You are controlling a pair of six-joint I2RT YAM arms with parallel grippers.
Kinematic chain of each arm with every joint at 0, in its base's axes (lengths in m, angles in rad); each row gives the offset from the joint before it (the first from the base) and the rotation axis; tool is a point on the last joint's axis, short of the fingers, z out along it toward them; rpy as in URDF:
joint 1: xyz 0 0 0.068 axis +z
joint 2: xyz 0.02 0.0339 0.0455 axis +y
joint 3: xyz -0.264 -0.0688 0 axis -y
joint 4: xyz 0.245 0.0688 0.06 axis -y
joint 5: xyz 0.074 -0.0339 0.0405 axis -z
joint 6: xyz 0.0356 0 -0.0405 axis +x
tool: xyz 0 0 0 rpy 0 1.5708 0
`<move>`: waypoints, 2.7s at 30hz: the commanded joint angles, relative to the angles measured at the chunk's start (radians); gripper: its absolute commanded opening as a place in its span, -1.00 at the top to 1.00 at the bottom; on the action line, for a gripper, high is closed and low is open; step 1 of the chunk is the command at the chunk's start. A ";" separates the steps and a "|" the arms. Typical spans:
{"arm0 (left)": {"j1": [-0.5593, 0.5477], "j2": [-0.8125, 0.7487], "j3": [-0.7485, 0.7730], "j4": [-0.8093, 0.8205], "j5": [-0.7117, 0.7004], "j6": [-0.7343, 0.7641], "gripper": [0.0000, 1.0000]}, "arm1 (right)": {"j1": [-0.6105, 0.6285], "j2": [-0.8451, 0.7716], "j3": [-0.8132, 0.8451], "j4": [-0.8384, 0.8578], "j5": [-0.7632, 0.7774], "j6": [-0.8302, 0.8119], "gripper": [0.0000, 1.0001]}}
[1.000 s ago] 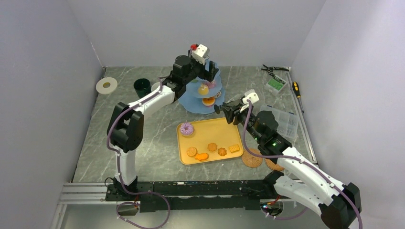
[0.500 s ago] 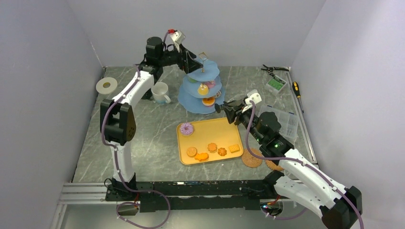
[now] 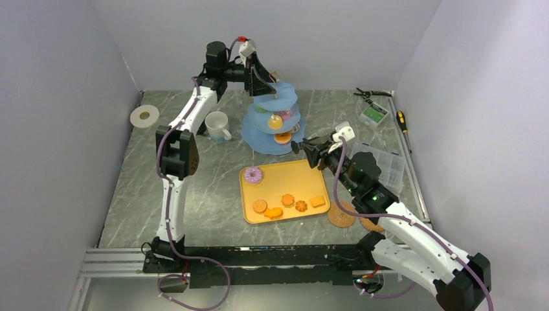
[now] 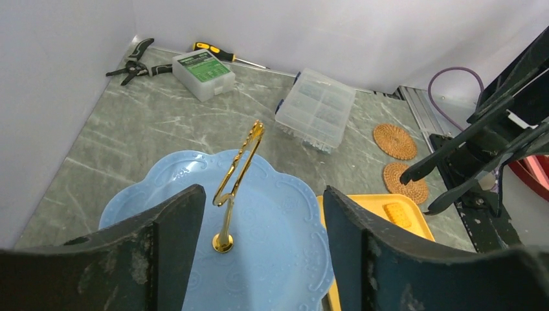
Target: Serve the afternoon tea
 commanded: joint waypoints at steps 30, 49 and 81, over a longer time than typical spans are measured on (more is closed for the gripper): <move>-0.045 -0.020 0.045 0.146 -0.214 0.062 0.94 | -0.004 0.011 -0.001 0.060 -0.025 0.020 -0.01; -0.175 -0.325 -0.312 0.295 -0.704 0.277 0.94 | -0.005 -0.031 -0.023 0.024 -0.015 0.020 -0.01; -0.309 -0.512 -0.638 0.355 -1.206 0.295 -0.04 | 0.017 0.090 -0.058 0.105 -0.184 0.078 0.00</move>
